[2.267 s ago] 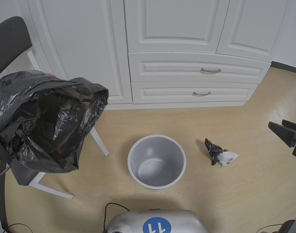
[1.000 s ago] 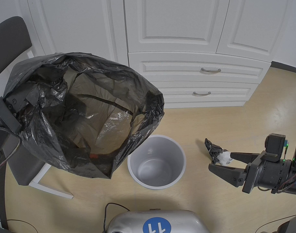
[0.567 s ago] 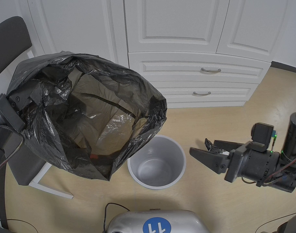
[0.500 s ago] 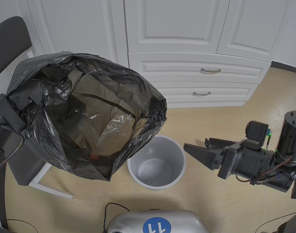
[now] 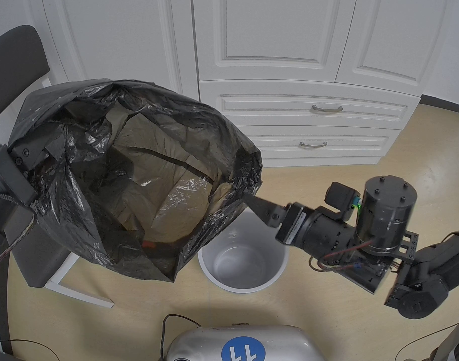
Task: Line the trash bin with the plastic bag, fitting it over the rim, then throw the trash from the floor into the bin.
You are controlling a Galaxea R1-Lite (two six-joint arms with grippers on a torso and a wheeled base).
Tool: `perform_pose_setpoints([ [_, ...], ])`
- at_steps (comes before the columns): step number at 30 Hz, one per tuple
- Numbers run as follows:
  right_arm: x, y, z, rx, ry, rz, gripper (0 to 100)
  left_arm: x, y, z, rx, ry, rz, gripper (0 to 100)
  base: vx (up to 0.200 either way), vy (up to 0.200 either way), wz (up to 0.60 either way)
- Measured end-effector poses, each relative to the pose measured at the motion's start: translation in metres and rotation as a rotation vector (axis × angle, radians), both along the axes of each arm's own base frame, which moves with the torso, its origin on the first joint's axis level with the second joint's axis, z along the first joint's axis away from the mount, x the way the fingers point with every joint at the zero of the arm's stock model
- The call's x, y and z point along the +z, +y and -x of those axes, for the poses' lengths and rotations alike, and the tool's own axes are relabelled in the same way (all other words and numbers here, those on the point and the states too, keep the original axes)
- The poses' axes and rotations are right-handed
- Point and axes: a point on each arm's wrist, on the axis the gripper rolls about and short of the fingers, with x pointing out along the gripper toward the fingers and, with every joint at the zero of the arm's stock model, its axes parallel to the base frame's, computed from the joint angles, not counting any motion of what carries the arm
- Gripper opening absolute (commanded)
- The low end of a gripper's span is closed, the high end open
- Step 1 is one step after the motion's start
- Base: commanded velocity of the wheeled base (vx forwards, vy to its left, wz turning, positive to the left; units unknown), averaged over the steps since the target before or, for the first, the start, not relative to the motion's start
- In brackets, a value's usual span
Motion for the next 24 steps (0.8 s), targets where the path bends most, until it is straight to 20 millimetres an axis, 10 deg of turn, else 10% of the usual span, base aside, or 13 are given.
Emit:
perform_pose_setpoints([
  [11,-0.016,0.019,-0.051,-0.011,0.015,-0.104,100,-0.008,-0.006,0.004,-0.050,0.027,-0.019,0,0.000,0.000,0.00],
  [12,-0.018,0.020,-0.054,-0.009,0.018,-0.101,0,-0.008,-0.006,0.004,-0.051,0.028,-0.020,0,0.000,0.000,0.00],
  [24,-0.041,0.027,-0.072,-0.015,0.049,-0.075,0,-0.018,-0.012,-0.003,-0.053,0.072,-0.047,0,0.000,0.000,0.00],
])
